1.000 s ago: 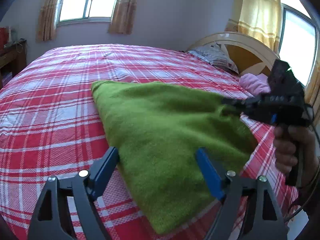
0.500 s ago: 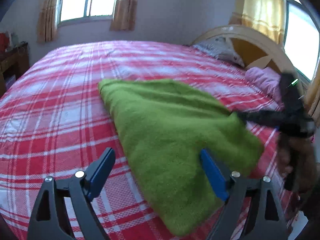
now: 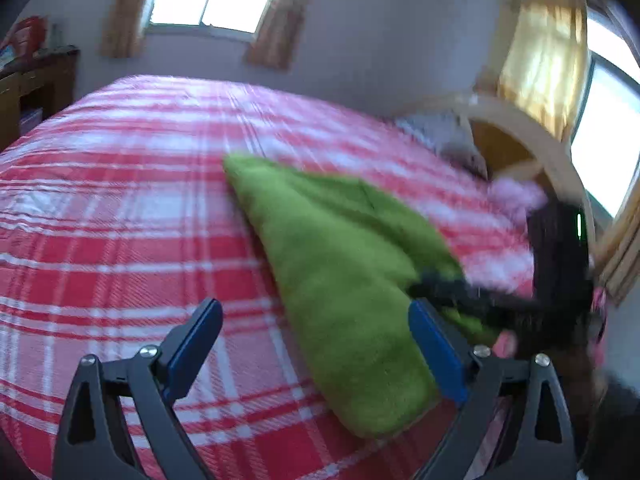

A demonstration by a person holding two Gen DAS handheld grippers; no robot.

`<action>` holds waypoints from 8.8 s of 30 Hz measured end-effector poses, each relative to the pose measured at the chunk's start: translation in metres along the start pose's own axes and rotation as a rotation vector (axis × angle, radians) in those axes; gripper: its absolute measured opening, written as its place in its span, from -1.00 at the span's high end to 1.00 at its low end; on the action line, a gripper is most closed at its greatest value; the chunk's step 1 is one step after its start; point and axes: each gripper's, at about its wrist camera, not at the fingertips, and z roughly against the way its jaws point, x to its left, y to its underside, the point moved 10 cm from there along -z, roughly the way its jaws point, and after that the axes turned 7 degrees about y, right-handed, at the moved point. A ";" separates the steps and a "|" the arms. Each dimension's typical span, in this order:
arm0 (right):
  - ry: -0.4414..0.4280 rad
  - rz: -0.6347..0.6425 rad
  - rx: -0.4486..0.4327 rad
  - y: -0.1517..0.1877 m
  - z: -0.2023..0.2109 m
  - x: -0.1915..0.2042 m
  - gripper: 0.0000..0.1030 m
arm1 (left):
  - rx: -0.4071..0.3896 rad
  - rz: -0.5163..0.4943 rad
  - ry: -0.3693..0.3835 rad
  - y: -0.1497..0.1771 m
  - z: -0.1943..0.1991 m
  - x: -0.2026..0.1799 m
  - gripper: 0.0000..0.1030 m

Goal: Fold small clothes

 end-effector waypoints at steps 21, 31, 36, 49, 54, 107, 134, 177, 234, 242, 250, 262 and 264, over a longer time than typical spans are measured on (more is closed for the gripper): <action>-0.019 -0.306 -0.042 -0.049 0.001 -0.110 -0.22 | 0.198 -0.010 -0.052 0.025 -0.056 0.010 -1.00; -0.064 -0.342 0.025 -0.053 -0.031 -0.123 -0.22 | 0.196 0.000 -0.037 0.023 -0.059 0.011 -1.00; -0.108 -0.313 0.036 -0.057 -0.041 -0.114 -0.22 | 0.197 0.003 -0.031 0.023 -0.059 0.011 -1.00; -0.155 -0.295 0.065 -0.058 -0.054 -0.101 0.18 | 0.201 0.004 -0.025 0.023 -0.061 0.009 -1.00; -0.175 -0.340 0.075 -0.059 -0.060 -0.103 0.19 | 0.207 0.009 -0.009 0.022 -0.063 0.009 -1.00; -0.201 -0.144 -0.043 -0.039 -0.002 0.007 0.49 | 0.139 -0.108 -0.058 0.025 0.026 -0.023 0.28; -0.410 0.002 0.048 -0.018 -0.045 0.187 0.52 | 0.021 0.008 -0.217 0.046 0.152 0.059 0.28; -0.508 0.113 0.216 0.010 -0.133 0.330 0.54 | -0.008 0.116 -0.384 0.083 0.228 0.161 0.24; -0.477 0.215 0.235 0.084 -0.104 0.339 0.02 | -0.018 0.155 -0.684 0.093 0.241 0.243 -0.94; -0.323 0.267 0.114 0.073 -0.065 0.338 0.02 | -0.074 0.163 -0.708 0.085 0.266 0.216 -0.95; -0.224 0.340 -0.122 0.061 0.036 0.348 -0.16 | -0.273 0.060 -0.631 0.036 0.320 0.134 -0.98; -0.211 0.356 -0.257 0.051 0.094 0.357 -0.17 | -0.362 0.006 -0.603 0.014 0.347 0.099 -1.00; -0.207 0.352 -0.262 0.051 0.098 0.356 -0.17 | -0.364 0.008 -0.602 0.014 0.347 0.099 -1.00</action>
